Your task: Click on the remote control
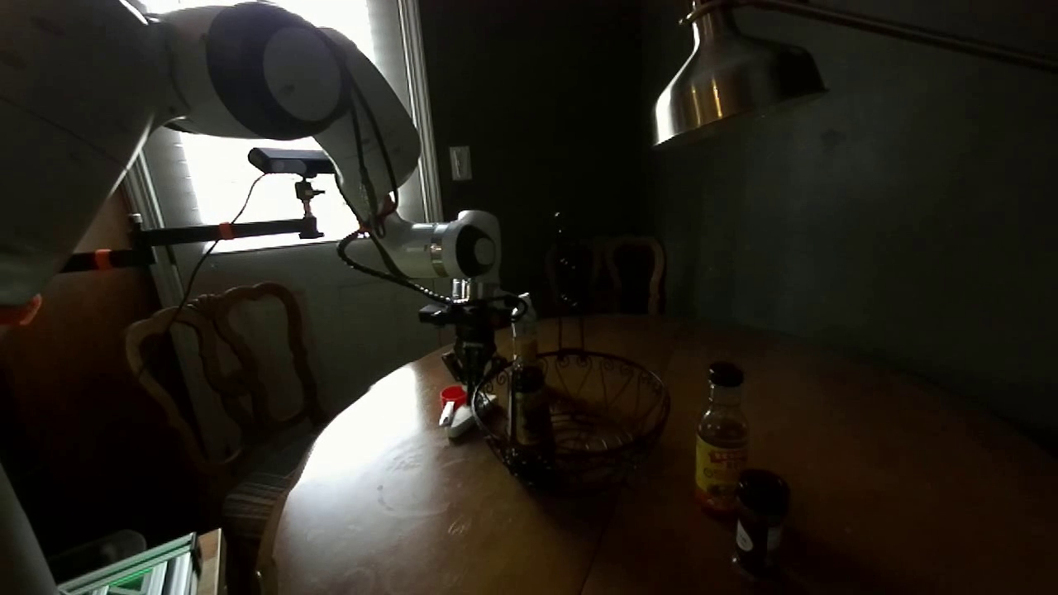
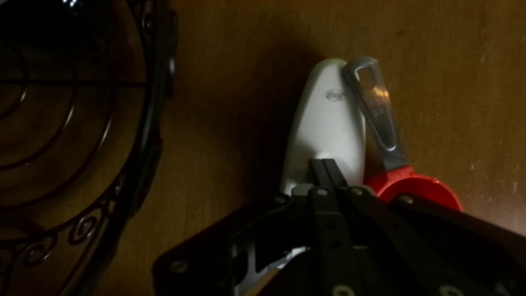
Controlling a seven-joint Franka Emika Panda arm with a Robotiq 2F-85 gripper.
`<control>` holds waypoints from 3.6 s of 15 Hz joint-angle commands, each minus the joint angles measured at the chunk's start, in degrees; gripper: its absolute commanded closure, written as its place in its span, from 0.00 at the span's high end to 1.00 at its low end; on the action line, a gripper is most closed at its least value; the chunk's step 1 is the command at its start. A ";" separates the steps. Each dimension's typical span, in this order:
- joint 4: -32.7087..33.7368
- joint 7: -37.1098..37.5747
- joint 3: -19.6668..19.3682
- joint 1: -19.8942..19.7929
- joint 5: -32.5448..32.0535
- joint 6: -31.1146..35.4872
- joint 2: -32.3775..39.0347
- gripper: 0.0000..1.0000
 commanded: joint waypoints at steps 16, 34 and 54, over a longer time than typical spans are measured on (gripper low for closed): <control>1.81 3.14 -1.07 1.77 -1.11 1.49 3.80 0.00; -4.85 4.63 0.50 0.16 3.14 0.08 -8.27 0.00; -27.17 20.46 1.47 -6.24 2.50 -27.51 -52.52 1.00</control>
